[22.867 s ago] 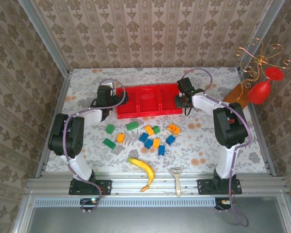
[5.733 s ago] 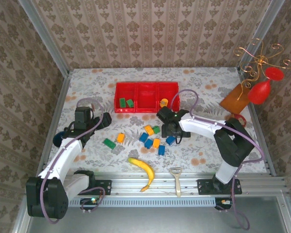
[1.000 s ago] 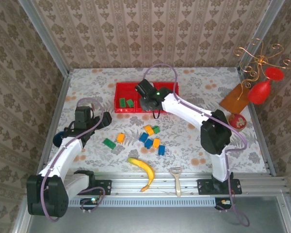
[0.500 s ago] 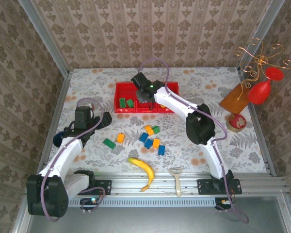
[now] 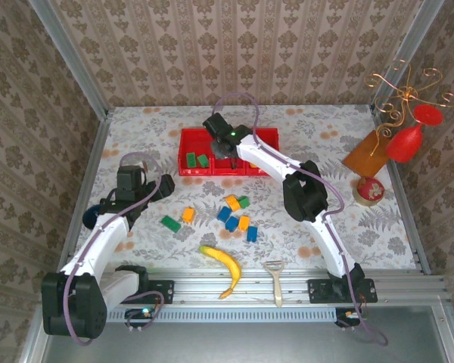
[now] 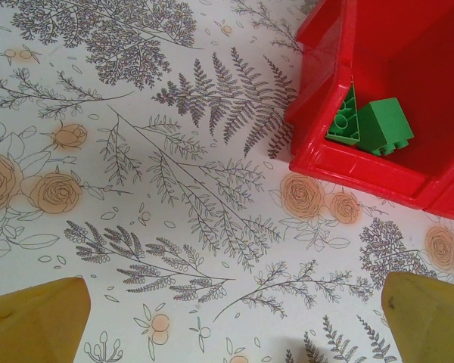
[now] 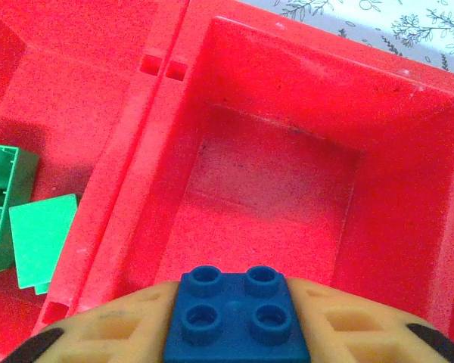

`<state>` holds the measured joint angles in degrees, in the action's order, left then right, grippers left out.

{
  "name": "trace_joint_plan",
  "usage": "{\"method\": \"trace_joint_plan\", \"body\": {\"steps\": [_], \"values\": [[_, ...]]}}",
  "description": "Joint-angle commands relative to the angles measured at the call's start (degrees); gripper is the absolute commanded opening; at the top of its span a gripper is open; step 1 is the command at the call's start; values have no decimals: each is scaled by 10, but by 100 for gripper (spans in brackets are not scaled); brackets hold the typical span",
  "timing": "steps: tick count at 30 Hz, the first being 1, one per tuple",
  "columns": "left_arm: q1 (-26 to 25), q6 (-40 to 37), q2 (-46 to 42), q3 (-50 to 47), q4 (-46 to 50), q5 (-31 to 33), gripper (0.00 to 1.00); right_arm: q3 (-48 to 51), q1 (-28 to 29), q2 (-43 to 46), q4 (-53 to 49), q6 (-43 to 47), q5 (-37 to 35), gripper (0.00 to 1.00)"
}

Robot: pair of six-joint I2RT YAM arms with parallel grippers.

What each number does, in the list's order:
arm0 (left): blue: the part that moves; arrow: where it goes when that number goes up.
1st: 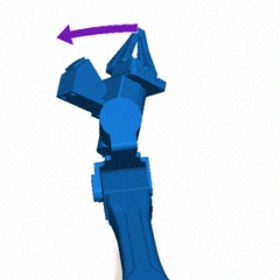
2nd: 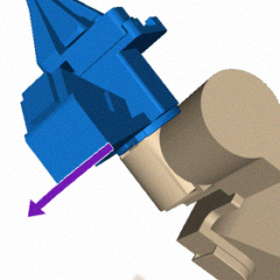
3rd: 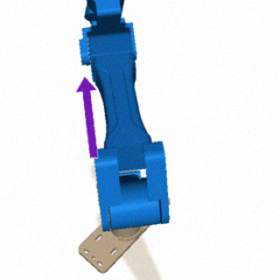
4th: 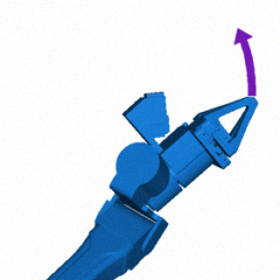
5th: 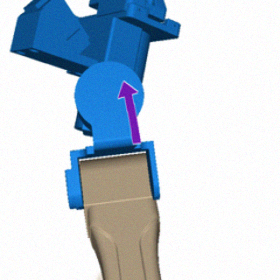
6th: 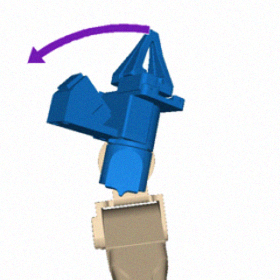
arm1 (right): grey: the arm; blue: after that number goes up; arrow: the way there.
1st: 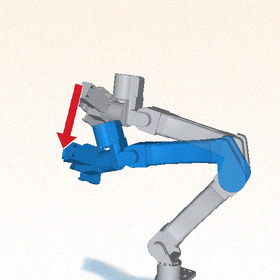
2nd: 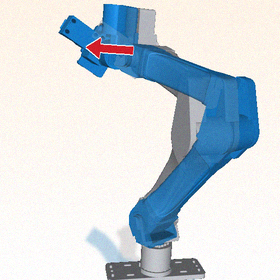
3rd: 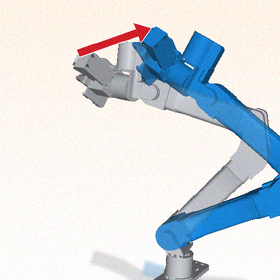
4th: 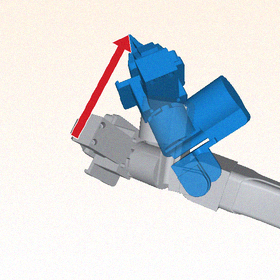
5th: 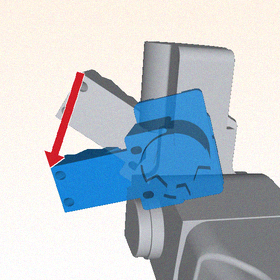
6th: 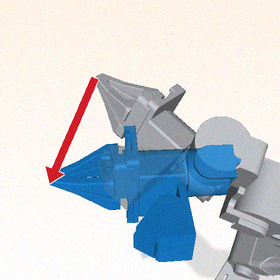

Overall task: Sort the legos into containers by color
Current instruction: Place the lego in the container.

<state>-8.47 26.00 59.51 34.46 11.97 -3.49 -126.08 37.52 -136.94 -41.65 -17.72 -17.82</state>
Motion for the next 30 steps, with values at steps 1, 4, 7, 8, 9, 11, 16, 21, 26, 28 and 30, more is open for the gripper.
{"method": "trace_joint_plan", "body": {"steps": [1, 4, 7, 8, 9, 11, 16, 21, 26, 28, 30], "values": [[6, 9, -3, -3, -3, -6, 100, -20, -3, 2, -20, 13, -15, 45], [7, 9, -2, -1, -3, -6, 100, -19, -1, 12, -24, 14, -15, 50], [6, 10, -3, 0, -2, -7, 100, -16, -1, 22, -25, 14, -15, 53], [6, 9, -3, 0, -1, -6, 100, -13, 0, 27, -25, 15, -14, 53], [6, 9, -3, 0, -2, -7, 100, -12, 0, 31, -26, 15, -14, 53], [6, 9, -4, 0, -1, -7, 100, -6, 2, 42, -26, 14, -14, 54], [7, 8, -7, -1, 2, -6, 100, 25, 11, 80, -26, 2, -11, 55], [7, 8, -11, -1, 5, -4, 100, 89, 20, 142, -26, -27, -11, 58], [7, 7, -16, -3, 6, 0, 100, 206, 31, 225, -6, -66, -2, 63], [7, 7, -17, -3, 8, 0, 100, 259, 36, 264, 3, -84, 3, 64], [8, 6, -18, -3, 9, 2, 100, 314, 40, 302, 8, -103, 4, 66]]}}
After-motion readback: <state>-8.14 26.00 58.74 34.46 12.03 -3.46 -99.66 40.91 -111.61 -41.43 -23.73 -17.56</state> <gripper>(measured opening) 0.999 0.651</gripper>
